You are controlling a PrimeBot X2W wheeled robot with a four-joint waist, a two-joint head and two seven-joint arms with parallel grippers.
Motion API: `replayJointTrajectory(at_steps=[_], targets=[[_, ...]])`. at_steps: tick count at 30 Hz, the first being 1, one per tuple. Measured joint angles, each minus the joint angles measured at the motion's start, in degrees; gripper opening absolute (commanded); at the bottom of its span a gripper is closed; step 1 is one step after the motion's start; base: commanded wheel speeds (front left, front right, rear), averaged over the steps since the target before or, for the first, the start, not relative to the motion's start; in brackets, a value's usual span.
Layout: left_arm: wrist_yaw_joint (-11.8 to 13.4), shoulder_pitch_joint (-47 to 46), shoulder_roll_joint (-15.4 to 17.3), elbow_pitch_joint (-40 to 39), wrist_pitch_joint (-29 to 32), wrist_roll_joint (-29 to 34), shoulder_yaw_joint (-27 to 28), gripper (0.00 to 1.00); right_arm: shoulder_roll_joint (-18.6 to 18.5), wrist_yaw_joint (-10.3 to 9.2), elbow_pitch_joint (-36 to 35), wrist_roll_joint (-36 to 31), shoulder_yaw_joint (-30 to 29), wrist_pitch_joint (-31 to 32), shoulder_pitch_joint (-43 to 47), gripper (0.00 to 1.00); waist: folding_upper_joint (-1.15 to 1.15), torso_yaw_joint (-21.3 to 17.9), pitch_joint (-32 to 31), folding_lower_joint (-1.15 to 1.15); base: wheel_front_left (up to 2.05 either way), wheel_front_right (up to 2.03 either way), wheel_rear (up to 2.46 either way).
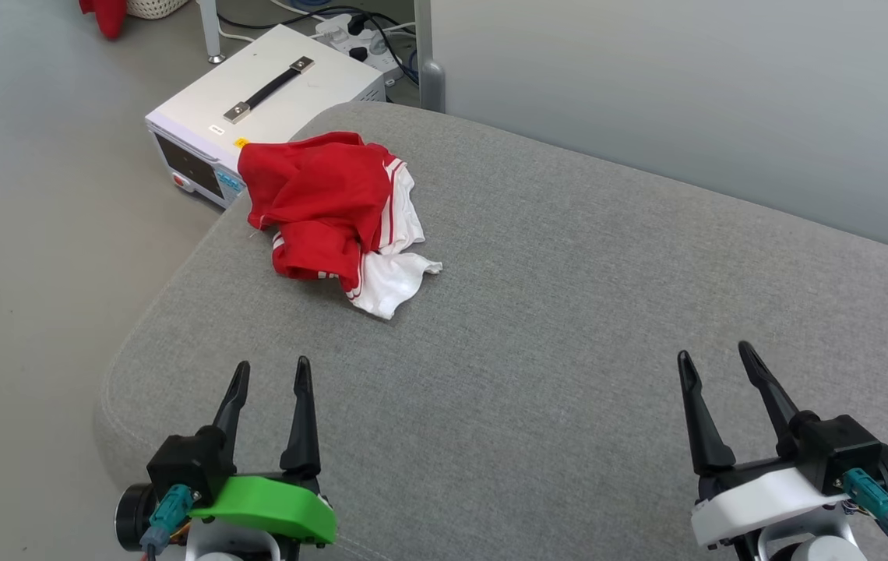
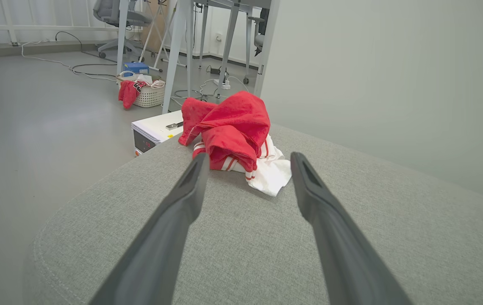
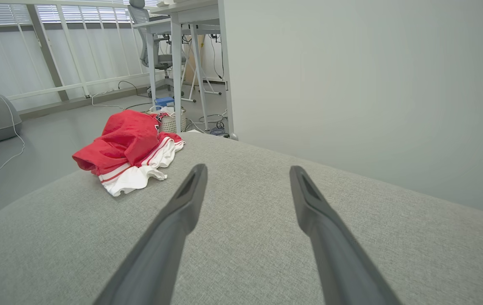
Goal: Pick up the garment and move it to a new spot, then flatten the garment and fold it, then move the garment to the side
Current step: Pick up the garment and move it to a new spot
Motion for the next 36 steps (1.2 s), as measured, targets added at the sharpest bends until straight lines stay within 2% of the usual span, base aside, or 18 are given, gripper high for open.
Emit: replayJointTrajectory(at_steps=[9,15,17,19,26,30,36], targets=[[-1.51,-0.97,0.00,1.85,0.00,-2.76,-0.23,1.00,-0.04,0.00,-0.59,-0.48,0.63,0.00,-0.43,1.00,0.00,-0.81,1.53,0.00,0.00,0.00,0.00],[-4.30,-8.15,0.10,7.50,-0.01,-2.49,0.22,1.00,-1.47,0.00,-1.65,-1.31,0.88,-0.01,-2.18,1.00,0.00,-2.41,4.49,0.00,0.00,0.00,0.00],[-5.00,-12.17,1.02,9.88,0.33,-2.48,0.00,1.00,-2.02,0.00,-1.97,-1.57,0.85,-0.10,-2.47,1.00,0.00,-3.04,5.73,0.00,0.00,0.00,0.00],[-5.41,-17.00,2.59,11.65,2.91,-2.78,0.22,1.00,-2.58,0.00,-2.37,-1.78,0.88,-0.19,-2.81,1.00,0.00,-3.70,7.12,0.00,0.00,0.00,0.00],[-6.57,-35.70,12.16,18.13,20.51,-5.59,-1.20,1.00,-3.86,0.00,-3.55,-2.53,2.12,-0.26,-6.81,1.00,0.00,-6.82,13.68,0.00,0.00,0.00,0.00],[-6.73,-43.38,15.77,21.93,31.82,-14.73,-2.48,1.00,-4.15,0.00,-3.76,-2.54,2.46,-0.26,-8.59,1.00,0.00,-9.11,17.59,0.01,0.00,0.00,0.00],[-6.98,-50.16,25.40,25.12,42.47,-22.25,-7.47,1.00,-3.78,0.00,-3.96,-2.53,3.44,-0.34,-10.68,1.00,0.00,-13.22,22.37,0.01,0.00,0.00,0.00]])
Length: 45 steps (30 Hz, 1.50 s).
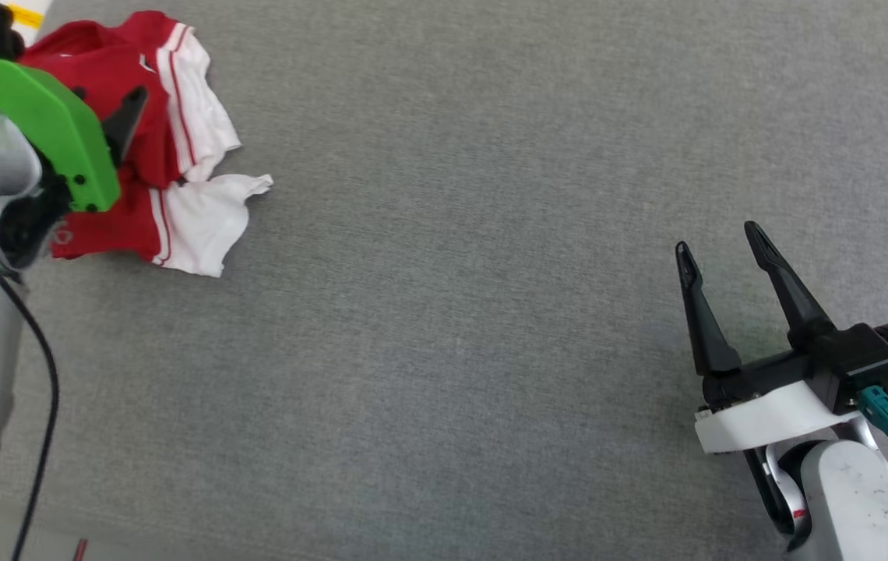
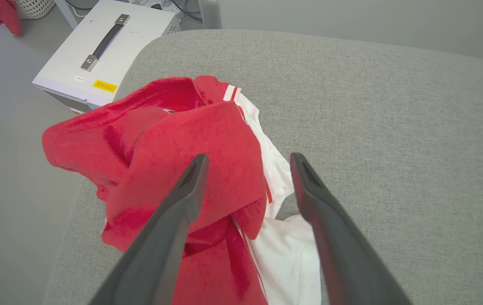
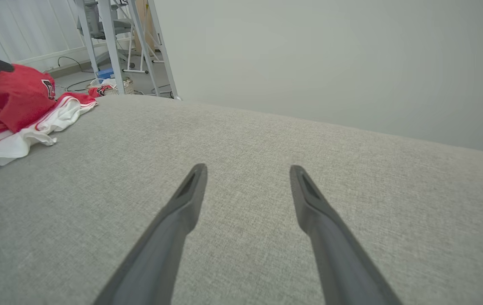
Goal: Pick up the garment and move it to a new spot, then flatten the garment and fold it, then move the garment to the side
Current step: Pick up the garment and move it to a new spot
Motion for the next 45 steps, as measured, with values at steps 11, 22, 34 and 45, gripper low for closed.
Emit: replayJointTrajectory(at_steps=[11,22,34,45], targets=[[-0.01,-3.91,6.87,11.71,4.67,-0.54,-3.35,1.00,0.78,0.00,0.08,0.00,0.70,-0.01,-0.85,1.00,0.00,-6.55,6.26,0.00,0.00,0.00,0.00],[0.00,-4.95,5.88,17.78,-4.42,-1.48,-1.75,0.00,0.86,0.00,1.41,-0.01,0.52,-0.01,-0.83,1.00,0.00,-7.83,6.65,0.00,0.00,0.00,0.00],[0.00,-5.46,2.43,13.72,-15.37,-4.77,-1.32,0.00,2.09,0.00,3.92,0.21,-0.22,-0.01,1.22,1.00,0.00,-6.55,-1.46,-0.01,0.00,0.00,0.00],[0.19,-3.67,-2.66,0.51,-17.45,-5.12,-5.39,0.00,3.03,0.00,4.10,1.23,-3.97,-0.02,4.71,1.00,0.00,-6.40,-11.88,-0.01,0.00,0.00,0.00]])
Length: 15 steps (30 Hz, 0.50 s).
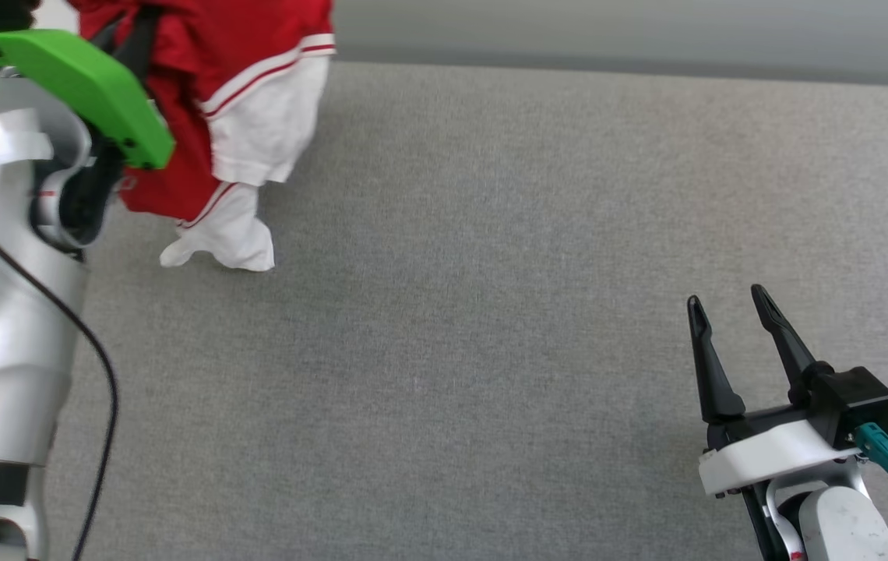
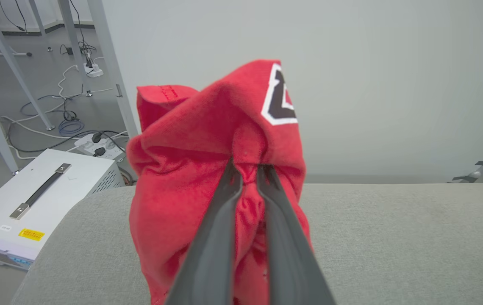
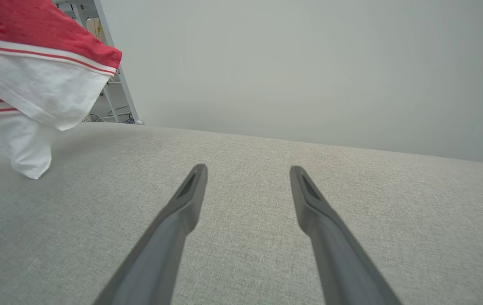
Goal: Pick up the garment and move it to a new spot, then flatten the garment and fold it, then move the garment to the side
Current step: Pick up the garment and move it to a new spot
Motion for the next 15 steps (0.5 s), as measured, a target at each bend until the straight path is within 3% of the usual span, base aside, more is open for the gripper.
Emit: replayJointTrajectory(at_steps=[10,15], targets=[[2.52,1.85,-8.86,-8.06,-3.12,2.80,-6.12,0.00,0.55,0.00,-0.25,0.29,-2.47,-0.02,1.88,1.00,0.00,-2.85,-5.57,0.00,0.00,0.00,0.00],[3.39,4.83,-15.24,-8.21,-6.87,6.27,-12.07,0.00,0.70,0.00,-0.96,0.27,-5.49,-0.02,2.60,1.00,0.00,-5.52,-6.49,0.00,0.00,0.00,0.00]])
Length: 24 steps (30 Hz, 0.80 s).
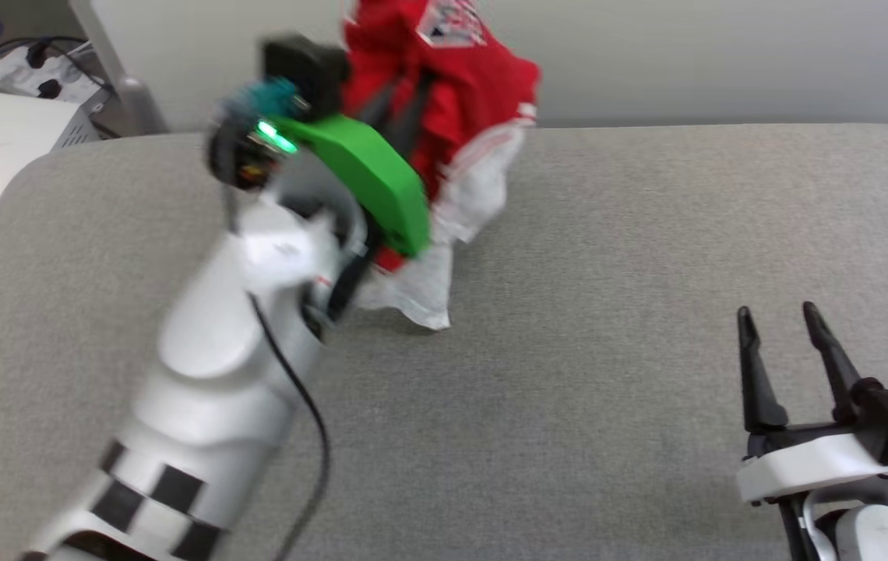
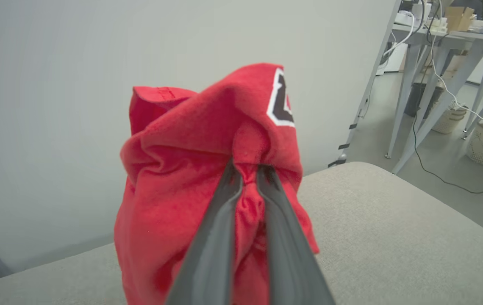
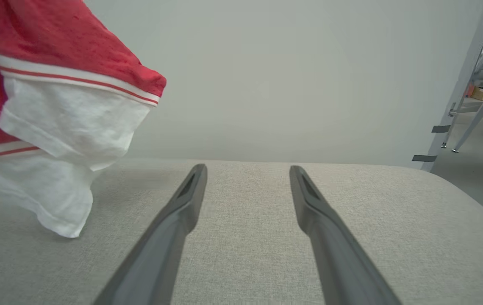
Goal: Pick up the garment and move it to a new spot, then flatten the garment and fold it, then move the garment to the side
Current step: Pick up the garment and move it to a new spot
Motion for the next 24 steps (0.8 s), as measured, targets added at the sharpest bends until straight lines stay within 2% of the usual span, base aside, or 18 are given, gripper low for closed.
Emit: replayJointTrajectory(at_steps=[4,5,13,14,19,24], targets=[[0.44,4.93,-5.42,1.42,-2.01,1.75,-6.30,0.00,0.01,0.00,-1.36,0.71,-3.78,0.00,0.13,1.00,0.00,-1.93,-0.12,0.00,0.00,0.00,0.00],[0.43,8.75,-7.33,3.46,-2.83,2.60,-12.40,0.00,0.02,0.00,-2.12,1.25,-6.33,0.00,0.07,1.00,0.00,-3.11,0.18,0.00,0.00,0.00,0.00],[-0.07,15.86,-7.67,4.15,-2.07,0.21,-31.29,0.02,0.02,0.00,-2.53,2.25,-8.46,0.00,-0.76,1.00,-0.01,-4.59,1.39,0.00,0.00,0.00,0.00],[-0.14,16.12,-7.70,4.34,-0.65,-0.57,-33.56,0.98,0.01,-0.01,-2.54,2.25,-8.28,0.00,-0.88,1.00,0.00,-4.59,1.47,0.00,0.00,0.00,0.00],[-0.81,16.68,-7.70,5.26,1.97,-4.03,-38.05,1.00,0.01,0.00,-2.14,2.30,-7.15,0.00,-0.88,1.00,0.00,-3.89,1.39,0.00,0.00,0.00,0.00],[-0.45,15.63,-7.68,6.22,-1.86,-6.41,-37.08,1.00,0.03,0.00,-1.52,2.30,-6.09,0.00,-0.61,1.00,0.00,-2.64,0.42,0.00,0.00,0.00,0.00]])
